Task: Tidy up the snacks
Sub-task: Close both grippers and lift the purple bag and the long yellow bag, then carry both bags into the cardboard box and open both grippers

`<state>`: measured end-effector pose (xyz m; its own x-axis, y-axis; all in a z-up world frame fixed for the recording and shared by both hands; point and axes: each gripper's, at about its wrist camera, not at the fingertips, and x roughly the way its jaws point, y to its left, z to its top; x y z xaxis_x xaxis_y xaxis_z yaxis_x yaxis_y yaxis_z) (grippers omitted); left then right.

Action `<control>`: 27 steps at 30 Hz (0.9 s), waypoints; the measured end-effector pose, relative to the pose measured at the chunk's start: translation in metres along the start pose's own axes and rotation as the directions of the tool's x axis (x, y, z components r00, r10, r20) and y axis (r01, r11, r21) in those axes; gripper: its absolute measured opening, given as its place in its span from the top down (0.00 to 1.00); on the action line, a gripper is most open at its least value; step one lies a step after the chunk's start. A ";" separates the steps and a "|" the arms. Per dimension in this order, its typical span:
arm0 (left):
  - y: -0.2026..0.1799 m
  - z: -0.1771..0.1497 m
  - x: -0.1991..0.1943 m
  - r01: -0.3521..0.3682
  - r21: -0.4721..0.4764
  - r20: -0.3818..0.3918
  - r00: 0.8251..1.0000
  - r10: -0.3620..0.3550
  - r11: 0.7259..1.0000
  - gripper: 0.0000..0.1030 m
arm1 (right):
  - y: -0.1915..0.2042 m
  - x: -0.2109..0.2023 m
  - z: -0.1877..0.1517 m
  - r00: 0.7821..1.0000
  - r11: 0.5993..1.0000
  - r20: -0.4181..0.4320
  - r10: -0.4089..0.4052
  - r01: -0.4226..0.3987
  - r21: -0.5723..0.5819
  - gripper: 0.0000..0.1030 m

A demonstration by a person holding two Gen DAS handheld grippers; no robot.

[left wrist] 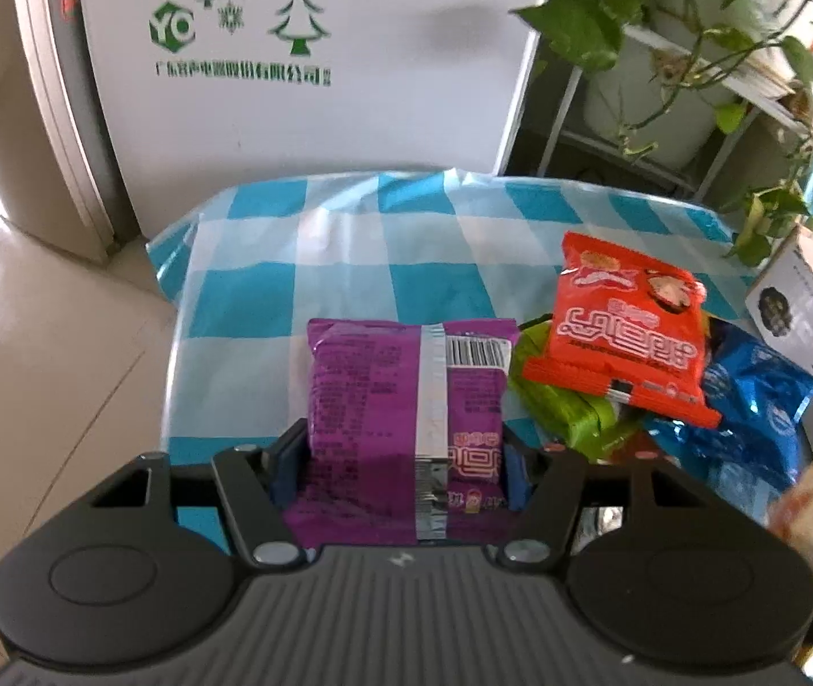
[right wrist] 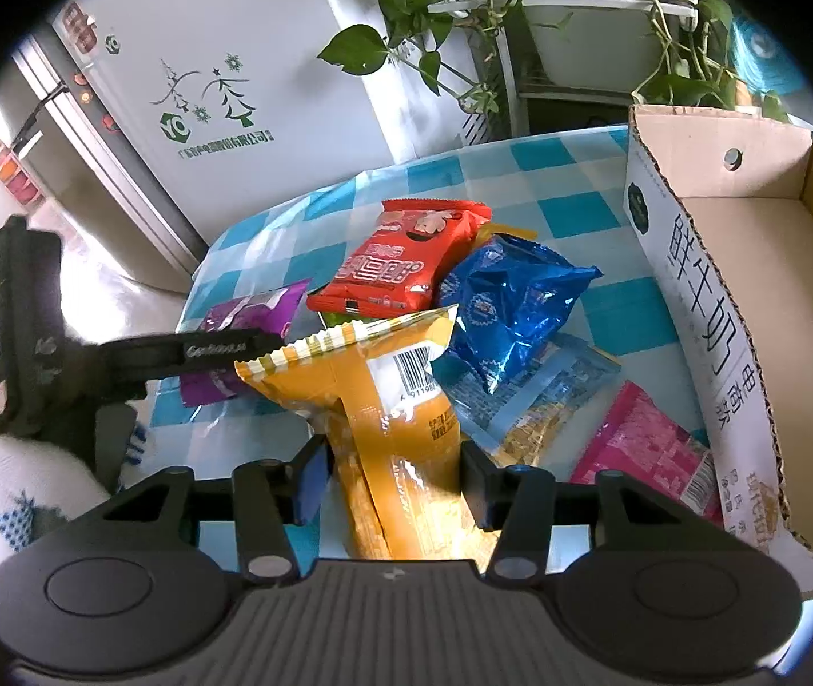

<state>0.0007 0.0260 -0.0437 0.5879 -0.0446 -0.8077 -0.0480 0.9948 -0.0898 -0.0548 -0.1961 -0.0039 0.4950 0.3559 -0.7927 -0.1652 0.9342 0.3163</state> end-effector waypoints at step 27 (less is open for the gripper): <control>-0.022 -0.047 -0.080 0.037 0.003 0.124 0.992 -0.038 0.999 0.38 | -0.006 -0.029 0.011 0.994 0.999 0.106 0.026 -0.029 0.021 0.47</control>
<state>-0.0831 0.0030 -0.0043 0.6847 -0.0702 -0.7254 -0.0239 0.9927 -0.1186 -0.0582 -0.2118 0.0228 0.5785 0.3757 -0.7240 -0.1613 0.9228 0.3500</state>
